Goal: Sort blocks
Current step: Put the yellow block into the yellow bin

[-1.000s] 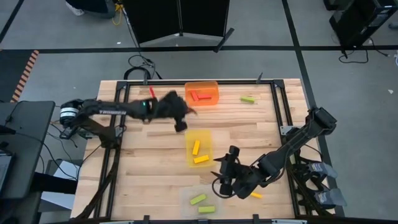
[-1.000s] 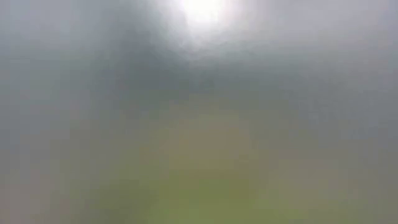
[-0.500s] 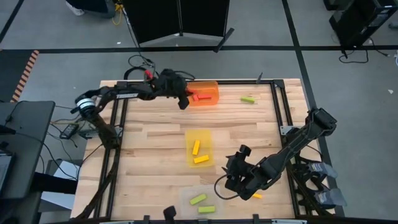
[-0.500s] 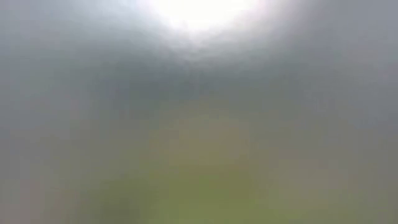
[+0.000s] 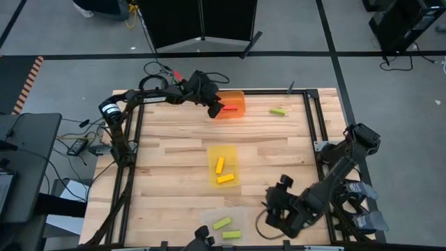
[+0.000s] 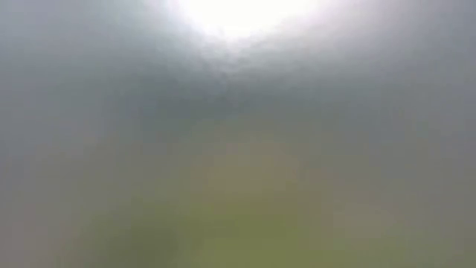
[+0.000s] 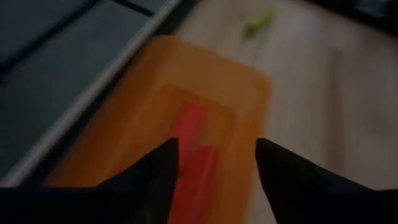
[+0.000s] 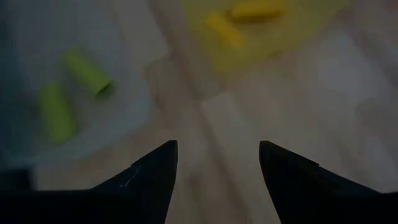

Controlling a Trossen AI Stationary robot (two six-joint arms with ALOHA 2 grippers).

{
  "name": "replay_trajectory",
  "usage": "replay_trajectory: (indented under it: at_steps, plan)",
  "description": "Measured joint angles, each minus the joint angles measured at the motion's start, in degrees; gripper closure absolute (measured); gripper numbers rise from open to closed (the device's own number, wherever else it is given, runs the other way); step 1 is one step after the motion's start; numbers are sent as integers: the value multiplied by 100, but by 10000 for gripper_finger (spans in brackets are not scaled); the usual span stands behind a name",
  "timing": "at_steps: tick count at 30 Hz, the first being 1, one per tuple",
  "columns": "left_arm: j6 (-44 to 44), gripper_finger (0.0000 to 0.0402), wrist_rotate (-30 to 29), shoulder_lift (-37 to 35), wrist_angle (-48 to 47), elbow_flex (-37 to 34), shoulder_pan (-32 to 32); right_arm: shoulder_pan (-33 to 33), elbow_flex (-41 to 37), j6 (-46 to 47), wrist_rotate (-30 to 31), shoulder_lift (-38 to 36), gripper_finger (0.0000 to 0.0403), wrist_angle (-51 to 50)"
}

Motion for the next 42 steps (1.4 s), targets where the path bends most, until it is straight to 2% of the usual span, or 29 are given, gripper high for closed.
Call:
replay_trajectory:
  at_steps: [4,10,15,20,25,31,34,39,42]
  plan:
    - [-150,157,456,-328,44,-8,-29,522,2,795,-510,0,165,-39]
    - [-198,155,546,-858,39,-39,-327,1065,7,1770,-1155,141,148,-55]
    - [-321,158,593,-1371,132,-39,-672,1132,7,1878,-1877,668,116,-82]
    - [-352,159,649,-1998,303,-41,-967,1116,4,1875,-1994,1096,102,-85]
    - [-352,159,654,-2591,201,-39,-1230,1116,4,1869,-2061,1471,108,-91]
    - [-340,159,642,-3335,-117,-40,-1617,1068,36,1822,-2252,1794,148,-66]
    - [-300,159,551,-3706,-262,-39,-1823,1032,35,1745,-2252,1813,197,5]
    - [-61,159,-103,-4095,-748,-31,-2099,932,18,1289,-2156,1707,326,10]
    - [-31,159,-372,-4126,-993,-35,-2192,758,-42,867,-1827,1522,331,-364]
